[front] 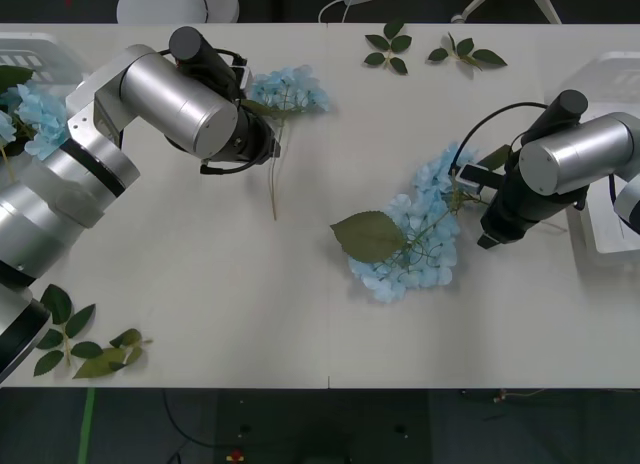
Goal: Place the red flowers into the right box and the blue flowers into the left box. If a person shows an open palm, hand one flower to the person first, then continue sorting.
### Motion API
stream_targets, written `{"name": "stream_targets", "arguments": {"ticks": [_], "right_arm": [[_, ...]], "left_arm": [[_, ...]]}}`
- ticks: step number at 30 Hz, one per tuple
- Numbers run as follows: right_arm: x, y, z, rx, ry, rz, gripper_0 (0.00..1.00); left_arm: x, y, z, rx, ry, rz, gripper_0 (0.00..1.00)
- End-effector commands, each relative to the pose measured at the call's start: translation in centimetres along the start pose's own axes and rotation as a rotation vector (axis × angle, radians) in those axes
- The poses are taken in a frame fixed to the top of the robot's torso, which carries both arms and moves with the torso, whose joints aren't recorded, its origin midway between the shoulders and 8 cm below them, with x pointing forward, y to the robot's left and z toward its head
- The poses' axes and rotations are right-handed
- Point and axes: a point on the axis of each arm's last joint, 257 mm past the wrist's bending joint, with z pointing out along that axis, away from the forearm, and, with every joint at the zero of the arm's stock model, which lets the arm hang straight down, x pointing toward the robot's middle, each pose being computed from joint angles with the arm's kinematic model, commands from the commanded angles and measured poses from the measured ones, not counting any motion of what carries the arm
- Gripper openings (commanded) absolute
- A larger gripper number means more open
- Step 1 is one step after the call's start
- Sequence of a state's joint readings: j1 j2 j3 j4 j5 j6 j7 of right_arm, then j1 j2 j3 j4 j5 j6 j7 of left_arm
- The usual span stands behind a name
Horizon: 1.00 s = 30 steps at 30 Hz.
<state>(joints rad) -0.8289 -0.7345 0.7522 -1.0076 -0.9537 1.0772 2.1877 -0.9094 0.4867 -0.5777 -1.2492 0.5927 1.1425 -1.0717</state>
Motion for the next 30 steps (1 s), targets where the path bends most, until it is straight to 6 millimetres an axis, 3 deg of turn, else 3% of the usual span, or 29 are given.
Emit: {"name": "stream_targets", "arguments": {"ticks": [1, 4, 5, 6, 8, 11, 13, 22, 26, 30], "right_arm": [[-3.3, -0.5, -0.3, 0.005, -0.032, 0.039, 1.0], [-3.4, -0.4, -0.2, 0.001, -0.031, 0.043, 1.0], [-3.5, -0.3, -0.2, -0.001, -0.033, 0.043, 0.94], [-3.4, -0.4, -0.2, -0.001, -0.033, 0.045, 0.81], [-3.4, -0.3, -0.2, -0.004, -0.033, 0.046, 0.41], [-3.0, -0.2, 0.0, -0.008, -0.027, 0.056, 0.1], [-2.9, -0.3, 0.2, -0.007, -0.028, 0.063, 0.0], [-4.0, -0.7, 0.6, 0.018, -0.075, 0.059, 0.0], [-5.1, -1.3, -1.2, -0.025, -0.125, 0.118, 0.0], [-6.4, -2.1, -3.6, -0.075, -0.192, 0.154, 0.0]], "left_arm": [[-3.8, -3.9, -0.6, 0.045, -0.019, -0.014, 1.0], [-3.9, -4.2, 0.3, 0.04, -0.018, 0.017, 1.0], [-3.7, -4.1, 0.7, 0.039, -0.016, 0.023, 1.0], [-3.6, -4.3, 1.0, 0.043, -0.016, 0.029, 1.0], [-3.1, -4.4, 2.0, 0.045, -0.017, 0.054, 1.0], [-1.8, -5.0, 3.5, 0.048, -0.008, 0.087, 1.0], [-0.7, -5.5, 4.2, 0.043, 0.007, 0.103, 1.0], [2.9, -5.5, 6.4, 0.004, 0.079, 0.129, 1.0], [4.6, -5.2, 7.1, 0.003, 0.122, 0.093, 1.0], [5.0, -5.3, 7.6, 0.02, 0.126, 0.063, 1.0]]}}
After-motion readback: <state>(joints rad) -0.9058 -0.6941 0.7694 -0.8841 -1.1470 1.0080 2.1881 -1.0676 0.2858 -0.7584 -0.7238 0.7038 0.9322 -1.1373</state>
